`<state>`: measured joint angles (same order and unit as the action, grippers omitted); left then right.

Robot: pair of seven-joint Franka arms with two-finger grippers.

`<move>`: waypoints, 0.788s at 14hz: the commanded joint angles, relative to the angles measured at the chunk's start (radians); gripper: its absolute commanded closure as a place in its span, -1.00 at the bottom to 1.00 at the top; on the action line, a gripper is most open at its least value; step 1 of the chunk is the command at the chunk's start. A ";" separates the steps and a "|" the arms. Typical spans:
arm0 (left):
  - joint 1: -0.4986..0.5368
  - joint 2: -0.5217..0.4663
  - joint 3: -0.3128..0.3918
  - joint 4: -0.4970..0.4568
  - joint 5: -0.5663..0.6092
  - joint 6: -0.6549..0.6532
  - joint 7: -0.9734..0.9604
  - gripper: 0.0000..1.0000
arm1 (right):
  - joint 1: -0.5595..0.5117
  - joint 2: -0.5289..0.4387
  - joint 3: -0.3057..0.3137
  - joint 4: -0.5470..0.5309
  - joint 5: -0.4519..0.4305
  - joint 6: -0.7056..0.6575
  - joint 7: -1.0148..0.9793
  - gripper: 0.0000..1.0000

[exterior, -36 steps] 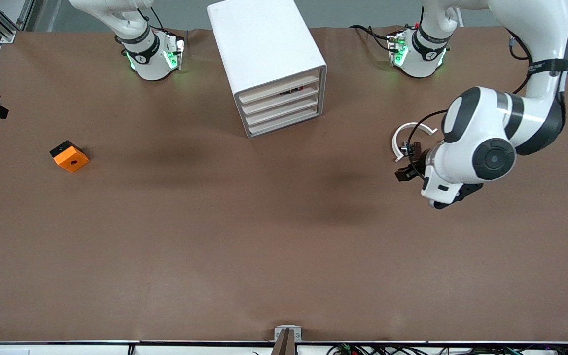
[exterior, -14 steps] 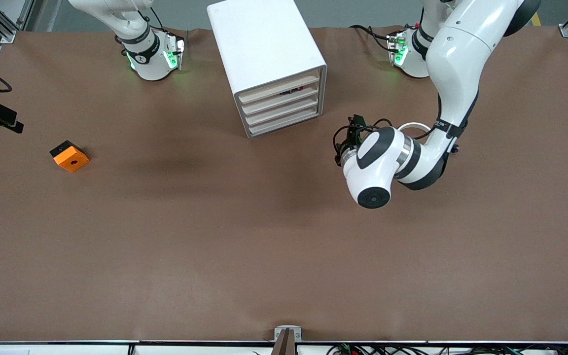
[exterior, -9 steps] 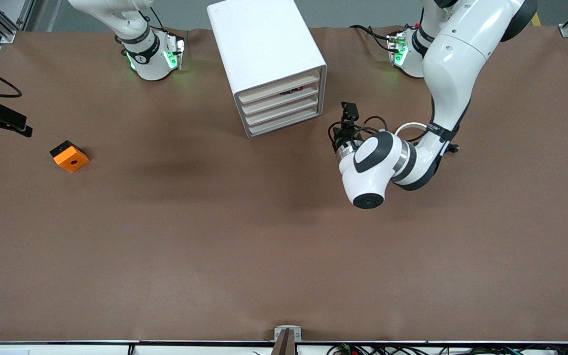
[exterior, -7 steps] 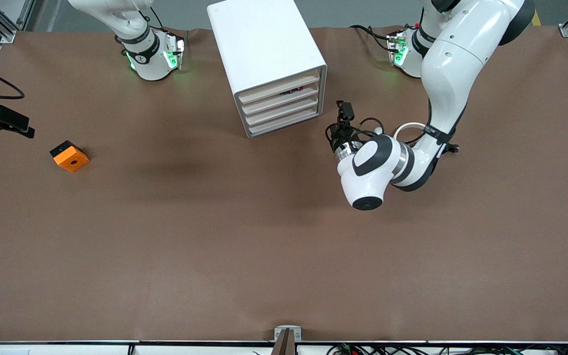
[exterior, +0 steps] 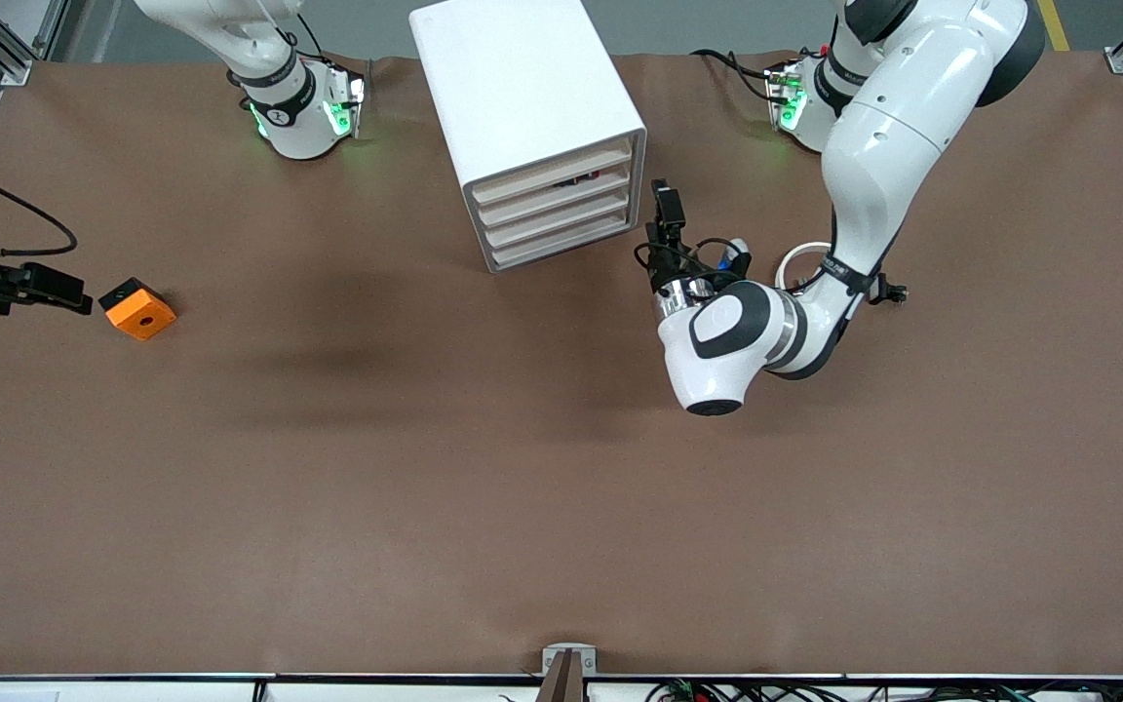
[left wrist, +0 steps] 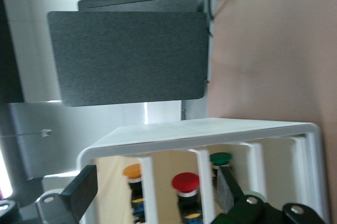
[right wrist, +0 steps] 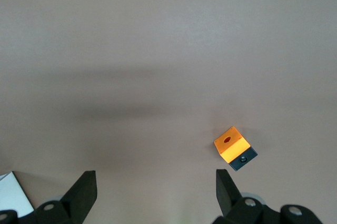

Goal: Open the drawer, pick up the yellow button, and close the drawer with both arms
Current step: 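Grasp the drawer front of the white cabinet with the left gripper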

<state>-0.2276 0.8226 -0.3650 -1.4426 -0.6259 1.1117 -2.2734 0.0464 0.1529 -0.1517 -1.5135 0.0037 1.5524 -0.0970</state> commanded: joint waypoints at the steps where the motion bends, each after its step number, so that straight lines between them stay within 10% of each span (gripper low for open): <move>1: -0.016 0.010 -0.011 0.024 -0.046 -0.029 -0.048 -0.87 | -0.008 0.010 0.001 0.021 -0.002 0.011 -0.013 -1.00; 11: -0.104 0.035 -0.008 0.025 -0.060 -0.027 -0.048 0.00 | -0.005 0.022 0.000 0.022 0.001 0.025 0.057 -1.00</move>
<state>-0.3218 0.8420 -0.3683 -1.4406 -0.6705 1.1000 -2.2966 0.0384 0.1653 -0.1551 -1.5120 0.0045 1.5790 -0.0858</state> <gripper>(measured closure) 0.485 0.000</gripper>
